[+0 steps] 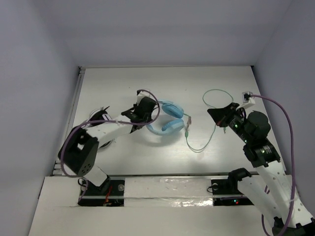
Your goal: Wrap the headphones
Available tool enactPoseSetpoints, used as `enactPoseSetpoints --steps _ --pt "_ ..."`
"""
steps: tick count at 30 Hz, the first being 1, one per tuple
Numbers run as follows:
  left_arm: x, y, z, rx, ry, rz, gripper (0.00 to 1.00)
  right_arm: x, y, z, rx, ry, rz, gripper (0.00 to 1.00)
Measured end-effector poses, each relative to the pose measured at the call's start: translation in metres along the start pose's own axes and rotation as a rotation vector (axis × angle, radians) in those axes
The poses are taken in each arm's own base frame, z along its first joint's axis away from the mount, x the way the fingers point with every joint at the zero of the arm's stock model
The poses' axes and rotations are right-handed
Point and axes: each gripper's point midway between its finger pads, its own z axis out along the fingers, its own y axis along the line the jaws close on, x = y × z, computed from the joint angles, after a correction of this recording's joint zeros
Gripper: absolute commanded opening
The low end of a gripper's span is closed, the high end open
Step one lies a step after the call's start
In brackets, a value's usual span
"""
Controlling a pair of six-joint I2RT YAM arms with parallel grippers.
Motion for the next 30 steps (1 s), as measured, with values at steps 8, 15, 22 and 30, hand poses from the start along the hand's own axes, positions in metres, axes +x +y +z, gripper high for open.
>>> enactPoseSetpoints --steps 8,15,22,30 --pt "-0.128 -0.025 -0.093 0.15 -0.156 0.019 0.0 0.007 0.019 0.0 -0.115 0.05 -0.019 0.64" --pt "-0.222 -0.007 -0.146 0.23 -0.277 0.005 0.0 0.012 0.03 0.0 -0.187 0.071 -0.042 0.84" --pt "-0.252 -0.014 -0.174 0.326 -0.292 0.024 0.0 0.017 0.025 0.018 -0.202 0.084 -0.051 0.85" --pt "-0.276 -0.03 -0.192 0.447 -0.298 0.036 0.0 0.04 0.002 0.056 -0.18 0.162 -0.072 0.85"
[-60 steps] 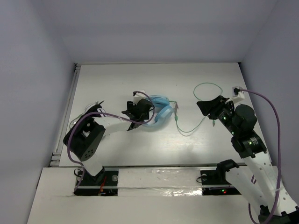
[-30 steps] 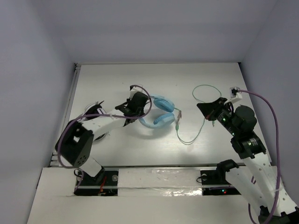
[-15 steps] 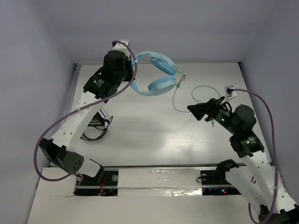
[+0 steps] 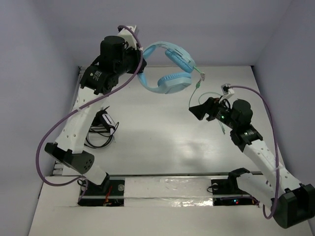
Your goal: Wrap the headphones
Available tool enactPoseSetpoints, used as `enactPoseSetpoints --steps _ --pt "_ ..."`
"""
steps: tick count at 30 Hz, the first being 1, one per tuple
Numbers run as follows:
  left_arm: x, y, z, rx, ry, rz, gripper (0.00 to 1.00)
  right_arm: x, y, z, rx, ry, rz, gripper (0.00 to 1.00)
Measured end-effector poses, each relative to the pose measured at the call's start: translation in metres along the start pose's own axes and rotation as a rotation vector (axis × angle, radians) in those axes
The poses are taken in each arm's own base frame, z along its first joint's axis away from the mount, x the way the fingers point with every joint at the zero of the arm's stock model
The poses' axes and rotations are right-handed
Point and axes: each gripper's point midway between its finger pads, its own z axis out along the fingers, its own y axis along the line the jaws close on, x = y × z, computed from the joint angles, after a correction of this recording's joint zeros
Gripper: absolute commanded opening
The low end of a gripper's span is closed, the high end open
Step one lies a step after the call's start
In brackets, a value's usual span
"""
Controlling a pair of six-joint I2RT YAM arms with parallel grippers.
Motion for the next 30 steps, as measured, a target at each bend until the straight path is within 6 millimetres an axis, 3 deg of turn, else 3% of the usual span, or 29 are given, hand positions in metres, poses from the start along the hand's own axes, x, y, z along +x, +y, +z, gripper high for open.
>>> enactPoseSetpoints --steps 8,18,21,30 --pt "-0.019 -0.001 -0.012 0.063 -0.022 -0.014 0.0 0.011 -0.027 0.028 0.031 0.034 -0.049 0.81" --pt "-0.051 0.003 -0.026 0.118 -0.081 -0.035 0.0 0.017 -0.035 0.042 0.009 0.047 -0.092 0.79" --pt "-0.055 -0.001 -0.028 0.143 -0.088 -0.039 0.0 0.023 -0.038 0.046 0.001 0.069 -0.09 0.75" --pt "-0.058 -0.011 -0.031 0.205 -0.082 -0.061 0.0 0.029 -0.053 0.064 0.016 0.088 -0.089 0.78"
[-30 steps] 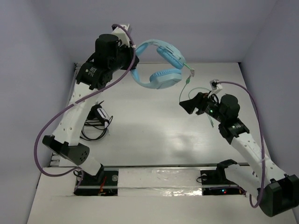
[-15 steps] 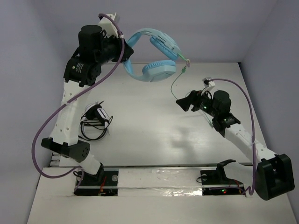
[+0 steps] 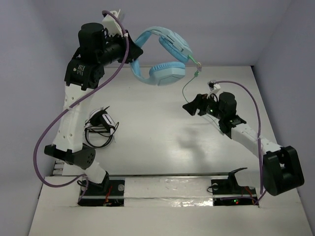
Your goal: Wrap the headphones
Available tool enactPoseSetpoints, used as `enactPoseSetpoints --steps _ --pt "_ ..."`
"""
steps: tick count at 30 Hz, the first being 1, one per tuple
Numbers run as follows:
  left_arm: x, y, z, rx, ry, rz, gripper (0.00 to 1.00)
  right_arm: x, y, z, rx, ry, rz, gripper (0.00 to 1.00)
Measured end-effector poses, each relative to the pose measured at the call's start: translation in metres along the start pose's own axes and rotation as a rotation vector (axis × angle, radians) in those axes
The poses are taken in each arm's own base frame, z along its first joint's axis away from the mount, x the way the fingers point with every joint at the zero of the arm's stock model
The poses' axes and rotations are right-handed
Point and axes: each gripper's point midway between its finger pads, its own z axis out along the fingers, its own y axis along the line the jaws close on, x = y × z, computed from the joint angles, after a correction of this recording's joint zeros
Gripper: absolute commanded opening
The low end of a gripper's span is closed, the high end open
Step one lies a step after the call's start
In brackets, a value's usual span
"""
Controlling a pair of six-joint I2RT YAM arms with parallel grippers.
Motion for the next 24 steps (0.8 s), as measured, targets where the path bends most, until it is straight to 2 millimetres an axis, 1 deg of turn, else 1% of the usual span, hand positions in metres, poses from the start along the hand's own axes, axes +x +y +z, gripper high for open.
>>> enactPoseSetpoints --steps 5,10,14,17,19,20,21,22,23,24 --pt "-0.01 -0.007 -0.006 0.033 -0.021 -0.011 0.0 0.007 -0.014 0.012 0.024 0.01 -0.003 0.79" --pt "-0.023 -0.01 -0.013 0.049 -0.056 -0.013 0.0 0.013 -0.025 0.022 0.041 0.004 -0.004 0.83" --pt "-0.029 -0.011 -0.014 0.064 -0.075 -0.019 0.0 0.017 -0.033 0.027 0.052 -0.01 -0.008 0.84" --pt "-0.034 -0.01 -0.016 0.078 -0.088 -0.023 0.0 0.022 -0.04 0.033 0.064 -0.006 -0.005 0.82" --pt "-0.037 -0.009 -0.017 0.084 -0.096 -0.031 0.0 0.029 -0.045 0.037 0.069 0.006 0.003 0.74" --pt "-0.039 -0.007 -0.017 0.086 -0.1 -0.035 0.0 0.032 -0.047 0.038 0.071 0.014 0.008 0.68" --pt "-0.04 -0.006 -0.017 0.088 -0.105 -0.038 0.0 0.035 -0.048 0.039 0.072 0.02 0.014 0.48" --pt "-0.041 -0.005 -0.017 0.092 -0.111 -0.04 0.0 0.037 -0.049 0.039 0.072 0.021 0.02 0.35" --pt "-0.041 -0.005 -0.016 0.096 -0.112 -0.044 0.0 0.038 -0.048 0.039 0.069 0.022 0.027 0.27" --pt "-0.041 -0.003 -0.014 0.096 -0.113 -0.049 0.0 0.039 -0.048 0.038 0.066 0.022 0.035 0.14"
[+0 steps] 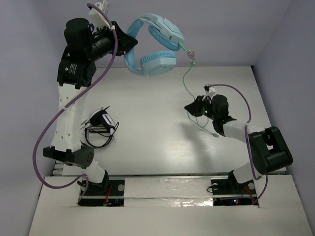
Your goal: Wrap the headphones
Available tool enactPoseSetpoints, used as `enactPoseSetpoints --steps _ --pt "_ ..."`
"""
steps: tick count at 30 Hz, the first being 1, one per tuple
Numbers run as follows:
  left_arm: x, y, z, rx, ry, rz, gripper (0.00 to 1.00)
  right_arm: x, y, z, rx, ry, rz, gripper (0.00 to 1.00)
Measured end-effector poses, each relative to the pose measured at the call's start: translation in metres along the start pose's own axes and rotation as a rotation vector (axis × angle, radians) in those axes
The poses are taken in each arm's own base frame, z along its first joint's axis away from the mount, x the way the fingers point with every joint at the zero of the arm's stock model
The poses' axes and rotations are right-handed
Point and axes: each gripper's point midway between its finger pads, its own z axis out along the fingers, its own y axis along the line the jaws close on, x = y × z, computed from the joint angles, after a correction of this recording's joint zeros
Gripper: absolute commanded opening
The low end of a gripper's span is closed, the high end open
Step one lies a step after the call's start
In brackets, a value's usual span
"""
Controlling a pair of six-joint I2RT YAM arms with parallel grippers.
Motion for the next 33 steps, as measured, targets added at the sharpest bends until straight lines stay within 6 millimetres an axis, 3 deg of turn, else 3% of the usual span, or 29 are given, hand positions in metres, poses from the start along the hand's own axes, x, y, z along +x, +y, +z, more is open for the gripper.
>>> enactPoseSetpoints --steps 3,7,12,16,22,30,33 --pt "0.009 0.008 0.008 -0.006 0.013 -0.024 0.0 0.0 0.005 -0.001 -0.009 -0.001 0.017 0.0" --pt "0.035 0.03 0.023 -0.043 0.053 -0.067 0.0 -0.002 0.02 -0.006 -0.019 -0.006 0.018 0.0" --pt "0.087 0.07 0.038 -0.141 0.133 -0.141 0.0 0.0 0.054 -0.017 -0.008 0.007 -0.009 0.0" --pt "0.116 0.093 0.042 -0.216 0.178 -0.185 0.0 0.004 0.048 -0.022 0.058 0.027 0.003 0.0" --pt "0.121 0.102 0.046 -0.239 0.118 -0.238 0.0 0.017 0.038 -0.028 0.164 0.071 0.037 0.0" --pt "0.153 0.119 0.027 -0.319 0.032 -0.345 0.0 0.045 0.084 -0.026 0.153 0.161 -0.006 0.0" --pt "0.168 0.13 0.025 -0.377 0.011 -0.366 0.0 0.062 0.118 -0.023 0.119 0.222 -0.057 0.0"
